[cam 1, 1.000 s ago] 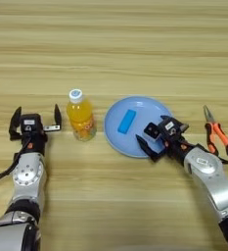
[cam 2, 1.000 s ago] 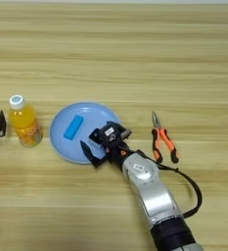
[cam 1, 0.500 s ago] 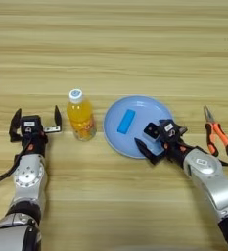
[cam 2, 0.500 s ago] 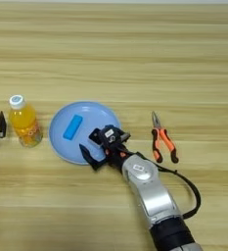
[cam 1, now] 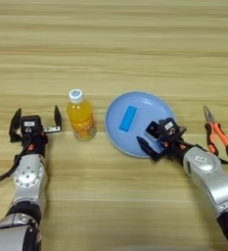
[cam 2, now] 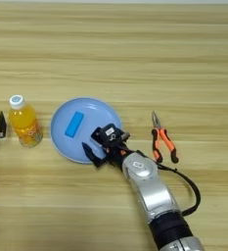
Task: Move the objects on the table
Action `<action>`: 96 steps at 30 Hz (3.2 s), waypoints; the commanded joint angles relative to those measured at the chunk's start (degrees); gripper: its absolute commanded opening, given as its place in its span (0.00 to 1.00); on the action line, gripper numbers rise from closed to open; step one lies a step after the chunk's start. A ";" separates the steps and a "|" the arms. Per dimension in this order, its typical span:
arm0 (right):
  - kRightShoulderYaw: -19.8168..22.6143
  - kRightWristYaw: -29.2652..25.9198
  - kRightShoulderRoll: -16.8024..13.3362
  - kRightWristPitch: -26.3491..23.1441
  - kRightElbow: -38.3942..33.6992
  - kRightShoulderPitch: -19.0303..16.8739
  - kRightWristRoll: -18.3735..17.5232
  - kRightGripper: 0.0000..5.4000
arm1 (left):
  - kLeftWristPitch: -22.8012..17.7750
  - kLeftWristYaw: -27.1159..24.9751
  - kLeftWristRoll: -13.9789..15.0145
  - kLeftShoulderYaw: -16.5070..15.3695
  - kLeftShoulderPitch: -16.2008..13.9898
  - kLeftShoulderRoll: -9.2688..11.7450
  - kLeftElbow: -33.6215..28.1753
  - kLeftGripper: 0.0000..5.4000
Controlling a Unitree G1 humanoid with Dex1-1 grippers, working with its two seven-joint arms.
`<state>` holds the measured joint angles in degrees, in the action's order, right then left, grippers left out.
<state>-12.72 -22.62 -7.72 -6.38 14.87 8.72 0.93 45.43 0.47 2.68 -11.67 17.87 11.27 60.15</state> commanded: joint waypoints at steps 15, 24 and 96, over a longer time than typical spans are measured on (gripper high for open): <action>0.84 0.21 -0.36 -0.37 0.20 -0.16 0.24 0.50 | 0.31 0.45 -0.10 -0.11 -0.17 -0.58 -0.74 1.00; 0.97 0.65 0.00 -0.57 -2.31 -1.18 0.06 0.46 | 0.28 0.47 -0.05 -0.14 -0.33 -0.56 -0.79 1.00; 11.93 10.36 -1.09 2.61 0.10 -2.84 -1.28 0.65 | 0.08 0.01 0.04 -0.78 1.16 -0.01 0.32 1.00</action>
<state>-0.58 -12.63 -8.62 -3.72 16.26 5.75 -0.61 45.46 0.68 2.69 -12.38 18.69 10.84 60.33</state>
